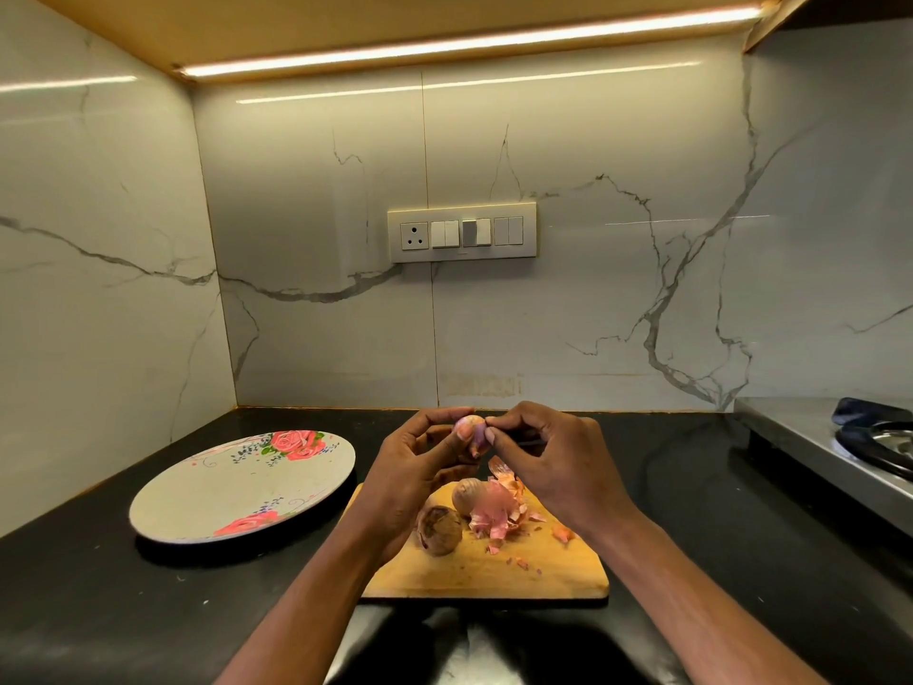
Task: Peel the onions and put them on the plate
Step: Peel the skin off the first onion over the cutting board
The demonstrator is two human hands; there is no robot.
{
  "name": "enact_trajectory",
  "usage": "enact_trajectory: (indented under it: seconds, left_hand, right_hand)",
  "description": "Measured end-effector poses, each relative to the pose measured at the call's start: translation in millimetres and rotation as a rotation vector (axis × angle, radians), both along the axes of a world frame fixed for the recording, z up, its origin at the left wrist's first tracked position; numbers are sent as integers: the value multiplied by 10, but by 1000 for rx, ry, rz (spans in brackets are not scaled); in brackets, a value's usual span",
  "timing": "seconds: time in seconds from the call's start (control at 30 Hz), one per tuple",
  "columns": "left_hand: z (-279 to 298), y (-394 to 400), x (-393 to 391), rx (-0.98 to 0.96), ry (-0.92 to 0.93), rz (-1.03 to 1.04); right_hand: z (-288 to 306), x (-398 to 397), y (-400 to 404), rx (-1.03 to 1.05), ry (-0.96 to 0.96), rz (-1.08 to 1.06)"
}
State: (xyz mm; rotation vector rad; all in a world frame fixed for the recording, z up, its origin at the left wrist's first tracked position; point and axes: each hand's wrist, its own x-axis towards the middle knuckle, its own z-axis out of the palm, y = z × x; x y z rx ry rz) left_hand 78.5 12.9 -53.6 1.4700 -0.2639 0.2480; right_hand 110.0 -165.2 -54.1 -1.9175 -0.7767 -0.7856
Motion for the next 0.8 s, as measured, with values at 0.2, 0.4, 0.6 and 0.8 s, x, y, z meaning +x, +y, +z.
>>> enact_trajectory:
  seconds: [0.2, 0.4, 0.6, 0.8]
  left_hand:
    - [-3, 3, 3, -16, 7, -10]
    - [-7, 16, 12, -38, 19, -33]
    - [-4, 17, 14, -29, 15, -19]
    - [-1, 16, 10, -31, 22, -29]
  right_hand:
    - [-5, 6, 10, 34, 24, -7]
    - [-7, 38, -19, 72, 69, 14]
    - [29, 7, -26, 68, 119, 101]
    - [33, 34, -40, 115, 160, 142]
